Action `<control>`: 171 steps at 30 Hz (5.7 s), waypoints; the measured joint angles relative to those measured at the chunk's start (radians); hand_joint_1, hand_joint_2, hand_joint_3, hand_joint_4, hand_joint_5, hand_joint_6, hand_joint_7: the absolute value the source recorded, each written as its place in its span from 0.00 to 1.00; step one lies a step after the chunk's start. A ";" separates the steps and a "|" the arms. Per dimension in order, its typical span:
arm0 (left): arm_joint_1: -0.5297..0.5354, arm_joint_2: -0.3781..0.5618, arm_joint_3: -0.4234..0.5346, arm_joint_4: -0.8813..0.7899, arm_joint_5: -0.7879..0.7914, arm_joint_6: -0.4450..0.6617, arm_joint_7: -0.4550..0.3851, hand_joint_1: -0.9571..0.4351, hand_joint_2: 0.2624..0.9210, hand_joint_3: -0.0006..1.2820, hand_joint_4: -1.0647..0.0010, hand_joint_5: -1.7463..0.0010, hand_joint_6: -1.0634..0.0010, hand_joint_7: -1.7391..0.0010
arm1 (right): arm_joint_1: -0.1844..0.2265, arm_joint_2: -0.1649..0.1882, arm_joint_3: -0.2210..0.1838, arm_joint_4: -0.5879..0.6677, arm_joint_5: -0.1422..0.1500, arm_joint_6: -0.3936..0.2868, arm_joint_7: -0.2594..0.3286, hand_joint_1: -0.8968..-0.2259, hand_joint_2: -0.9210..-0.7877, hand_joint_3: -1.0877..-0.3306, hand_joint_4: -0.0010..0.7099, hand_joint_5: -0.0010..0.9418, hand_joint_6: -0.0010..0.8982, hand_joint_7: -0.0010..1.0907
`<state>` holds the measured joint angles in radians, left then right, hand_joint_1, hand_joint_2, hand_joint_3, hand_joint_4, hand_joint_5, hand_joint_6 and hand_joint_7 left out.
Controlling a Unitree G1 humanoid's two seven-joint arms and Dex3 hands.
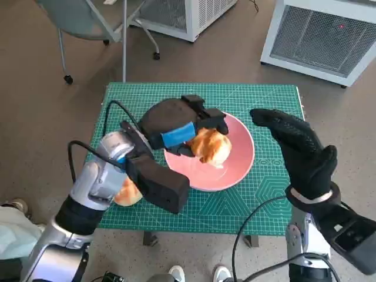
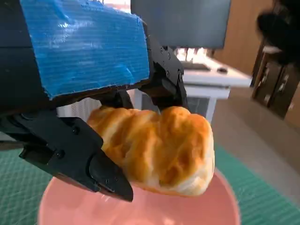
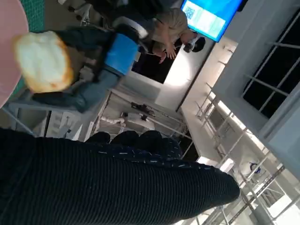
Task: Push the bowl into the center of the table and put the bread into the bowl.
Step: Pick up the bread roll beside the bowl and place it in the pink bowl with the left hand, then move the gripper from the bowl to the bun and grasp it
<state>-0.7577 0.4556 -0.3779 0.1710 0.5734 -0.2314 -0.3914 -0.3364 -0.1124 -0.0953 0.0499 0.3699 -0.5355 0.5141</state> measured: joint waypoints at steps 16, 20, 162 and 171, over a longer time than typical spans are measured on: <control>0.064 0.059 0.085 -0.203 -0.074 0.099 -0.157 0.42 0.84 0.00 0.80 1.00 0.68 1.00 | 0.004 0.002 0.004 -0.007 0.001 0.001 -0.002 0.39 0.00 0.49 0.00 0.00 0.00 0.29; 0.101 0.087 0.124 -0.268 -0.102 0.107 -0.176 0.42 0.83 0.00 0.80 1.00 0.69 1.00 | 0.004 0.002 0.006 -0.007 0.001 0.005 -0.002 0.39 0.00 0.48 0.00 0.00 0.00 0.28; 0.494 0.315 0.302 0.017 -0.251 -0.248 -0.131 0.69 1.00 0.09 0.39 0.28 0.47 0.32 | 0.000 -0.004 0.011 -0.011 0.032 0.061 0.032 0.40 0.00 0.47 0.00 0.00 0.00 0.31; 0.489 0.323 0.359 0.016 -0.297 -0.253 -0.111 0.69 1.00 0.08 0.37 0.28 0.46 0.34 | 0.001 -0.004 0.008 -0.011 0.032 0.060 0.032 0.40 0.00 0.47 0.00 0.00 0.00 0.31</control>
<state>-0.2686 0.7784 -0.0192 0.1872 0.2764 -0.4845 -0.5026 -0.3355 -0.1160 -0.0871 0.0391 0.4014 -0.4755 0.5463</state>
